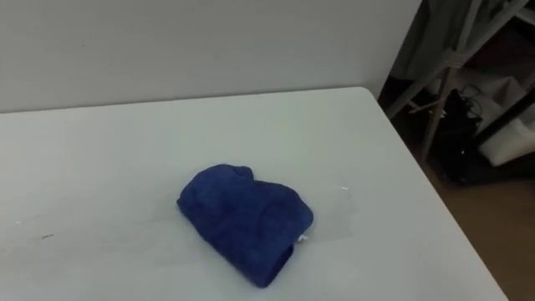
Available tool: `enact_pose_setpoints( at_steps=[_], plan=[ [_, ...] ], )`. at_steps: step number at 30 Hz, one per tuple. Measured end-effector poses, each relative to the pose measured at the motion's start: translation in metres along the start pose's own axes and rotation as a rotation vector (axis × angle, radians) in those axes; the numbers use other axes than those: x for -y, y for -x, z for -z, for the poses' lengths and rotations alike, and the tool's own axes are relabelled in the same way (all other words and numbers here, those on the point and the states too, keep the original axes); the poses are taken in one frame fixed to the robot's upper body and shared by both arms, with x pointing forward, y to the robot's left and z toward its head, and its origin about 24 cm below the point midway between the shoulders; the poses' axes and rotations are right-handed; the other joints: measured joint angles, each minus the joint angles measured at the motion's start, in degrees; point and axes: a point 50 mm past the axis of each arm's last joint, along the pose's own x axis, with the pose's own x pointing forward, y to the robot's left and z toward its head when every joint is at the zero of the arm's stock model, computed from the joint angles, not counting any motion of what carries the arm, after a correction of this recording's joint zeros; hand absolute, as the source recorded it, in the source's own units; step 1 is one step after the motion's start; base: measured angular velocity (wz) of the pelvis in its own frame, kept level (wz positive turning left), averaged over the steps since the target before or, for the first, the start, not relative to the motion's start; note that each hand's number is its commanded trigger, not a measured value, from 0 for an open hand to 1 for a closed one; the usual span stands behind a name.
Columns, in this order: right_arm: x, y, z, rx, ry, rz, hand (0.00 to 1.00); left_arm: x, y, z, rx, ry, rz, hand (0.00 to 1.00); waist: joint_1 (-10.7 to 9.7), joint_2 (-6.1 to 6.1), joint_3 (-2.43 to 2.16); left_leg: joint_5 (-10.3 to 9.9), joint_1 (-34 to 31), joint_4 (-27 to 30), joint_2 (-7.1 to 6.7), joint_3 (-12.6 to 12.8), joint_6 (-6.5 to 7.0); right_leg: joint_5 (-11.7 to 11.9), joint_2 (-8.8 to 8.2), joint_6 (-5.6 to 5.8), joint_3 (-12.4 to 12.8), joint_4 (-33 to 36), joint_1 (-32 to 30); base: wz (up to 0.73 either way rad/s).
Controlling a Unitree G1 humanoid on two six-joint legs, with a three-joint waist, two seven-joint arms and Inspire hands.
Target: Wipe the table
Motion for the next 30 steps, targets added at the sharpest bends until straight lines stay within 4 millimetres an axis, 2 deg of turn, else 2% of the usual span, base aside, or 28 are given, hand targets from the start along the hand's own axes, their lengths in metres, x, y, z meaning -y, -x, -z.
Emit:
enact_pose_setpoints(
  at_steps=[2, 3, 4, 6, 9, 10, 12, 15, 18, 21, 24, 30],
  plan=[
    [0.001, 0.001, 0.015, -0.035, 0.018, -0.018, 0.00, 0.000, 0.000, 0.001, -0.007, 0.005, 0.002, 0.00, -0.09, 0.03, -0.01, -0.11, -0.03, 0.00, 0.00, -0.03, -0.14, 0.01, 0.00, -0.01, 0.02, 0.00, 0.03, 0.00],
    [-0.002, 0.004, 0.026, -0.059, 0.042, -0.042, 0.00, 0.002, 0.000, 0.003, -0.015, -0.004, 0.007, 0.00, -0.13, 0.63, -0.35, -0.13, -0.01, 0.01, 0.00, -0.17, -0.11, 0.02, 0.00, -0.03, 0.08, 0.00, 0.15, 0.00],
    [-0.004, 0.005, 0.032, -0.067, 0.066, -0.058, 0.00, 0.002, 0.001, 0.005, -0.023, -0.010, 0.010, 0.00, -0.07, 0.56, -0.32, -0.14, 0.05, 0.00, 0.00, -0.19, -0.10, 0.03, -0.01, -0.04, 0.15, 0.05, 0.18, 0.00],
    [-0.014, 0.012, 0.050, -0.079, 0.228, -0.146, 0.00, 0.012, 0.001, 0.009, -0.045, -0.018, 0.032, 0.00, 0.05, 0.87, -0.34, -0.23, 0.24, 0.10, -0.01, -0.14, -0.06, 0.06, -0.01, -0.09, 0.27, 0.50, 0.15, 0.00],
    [-0.024, 0.020, 0.065, -0.059, 0.427, -0.231, 0.00, 0.021, 0.003, 0.014, -0.055, -0.069, 0.067, 0.00, 0.20, 1.91, -0.21, -0.33, 0.41, 0.11, 0.00, -0.31, -0.08, 0.07, -0.01, -0.09, 0.16, 0.68, 0.31, 0.00],
    [-0.026, 0.021, 0.065, -0.045, 0.466, -0.246, 0.00, 0.022, 0.003, 0.016, -0.064, -0.077, 0.072, 0.00, 0.20, 2.18, -0.16, -0.33, 0.55, 0.09, 0.00, -0.37, -0.08, 0.06, -0.01, -0.09, 0.07, 0.69, 0.46, 0.00],
    [-0.037, 0.026, 0.062, 0.038, 0.656, -0.316, 0.00, 0.030, 0.003, 0.015, -0.066, -0.109, 0.098, 0.00, 0.60, 3.16, 0.11, -0.35, 1.00, -0.05, 0.01, -0.21, -0.09, 0.05, -0.01, -0.11, -0.01, 0.70, 0.73, 0.00],
    [-0.056, 0.034, 0.054, 0.181, 0.886, -0.397, 0.00, 0.035, 0.003, 0.016, -0.069, -0.146, 0.110, 0.00, 2.35, 3.31, 0.23, -0.33, 1.06, -0.07, 0.02, -0.25, -0.15, 0.02, 0.04, -0.15, -0.01, 0.67, 0.79, 0.00],
    [-0.075, 0.044, 0.045, 0.305, 1.021, -0.440, 0.00, 0.044, 0.005, 0.018, -0.070, -0.200, 0.126, 0.00, 3.49, 3.60, 0.36, -0.33, 1.08, -0.10, 0.02, -0.33, -0.13, 0.03, 0.06, -0.16, -0.04, 0.57, 0.87, 0.00],
    [-0.089, 0.054, 0.042, 0.407, 1.103, -0.477, 0.00, 0.047, 0.007, 0.022, -0.073, -0.229, 0.135, 0.00, 4.53, 4.03, 0.49, -0.22, 0.93, -0.09, 0.02, -0.74, -0.04, 0.03, 0.05, -0.17, -0.36, 0.59, 0.97, 0.07],
    [-0.095, 0.060, 0.046, 0.454, 1.176, -0.499, 0.00, 0.048, 0.008, 0.025, -0.075, -0.258, 0.124, 0.00, 4.87, 4.43, 0.46, -0.13, 0.94, -0.08, 0.01, -1.42, -0.18, 0.03, 0.02, -0.16, -0.74, 0.62, 1.37, 0.11],
    [-0.095, 0.064, 0.061, 0.424, 1.253, -0.549, 0.00, 0.044, 0.009, 0.034, -0.097, -0.308, 0.079, 0.00, 4.77, 3.90, 0.55, 0.05, 0.89, 0.03, 0.01, -2.58, -0.41, -0.23, -0.06, -0.13, -1.37, 0.62, 2.03, 0.09]
  ],
)
